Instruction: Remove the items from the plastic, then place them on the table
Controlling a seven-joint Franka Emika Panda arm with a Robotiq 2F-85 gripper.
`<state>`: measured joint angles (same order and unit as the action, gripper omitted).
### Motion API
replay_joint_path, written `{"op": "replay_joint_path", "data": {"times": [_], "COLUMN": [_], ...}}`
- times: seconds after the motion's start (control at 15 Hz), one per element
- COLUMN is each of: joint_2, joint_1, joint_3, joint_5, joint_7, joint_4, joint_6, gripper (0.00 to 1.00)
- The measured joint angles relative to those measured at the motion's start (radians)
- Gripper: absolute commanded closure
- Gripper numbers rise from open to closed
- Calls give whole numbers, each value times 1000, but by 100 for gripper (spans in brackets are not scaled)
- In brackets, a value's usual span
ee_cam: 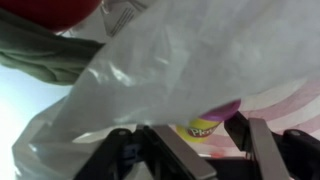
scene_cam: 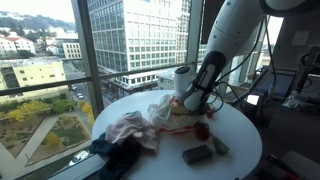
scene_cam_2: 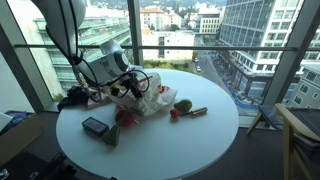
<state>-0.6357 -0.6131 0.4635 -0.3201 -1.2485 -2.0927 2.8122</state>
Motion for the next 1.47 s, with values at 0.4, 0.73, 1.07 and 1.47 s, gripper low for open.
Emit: {"op": "replay_joint_path", "data": {"times": [0.4, 0.73, 1.07, 1.47], "joint_2": [30, 98, 104, 63], "joint_1": [-45, -34, 52, 132], "joint_3": [73, 68, -54, -141], "joint_5": [-92, -108, -102, -101], "joint_7": [-40, -44, -44, -40], "joint_4": [4, -12, -19, 13], "joint_6": [-1, -22, -31, -46], "gripper": [90, 61, 25, 0]}}
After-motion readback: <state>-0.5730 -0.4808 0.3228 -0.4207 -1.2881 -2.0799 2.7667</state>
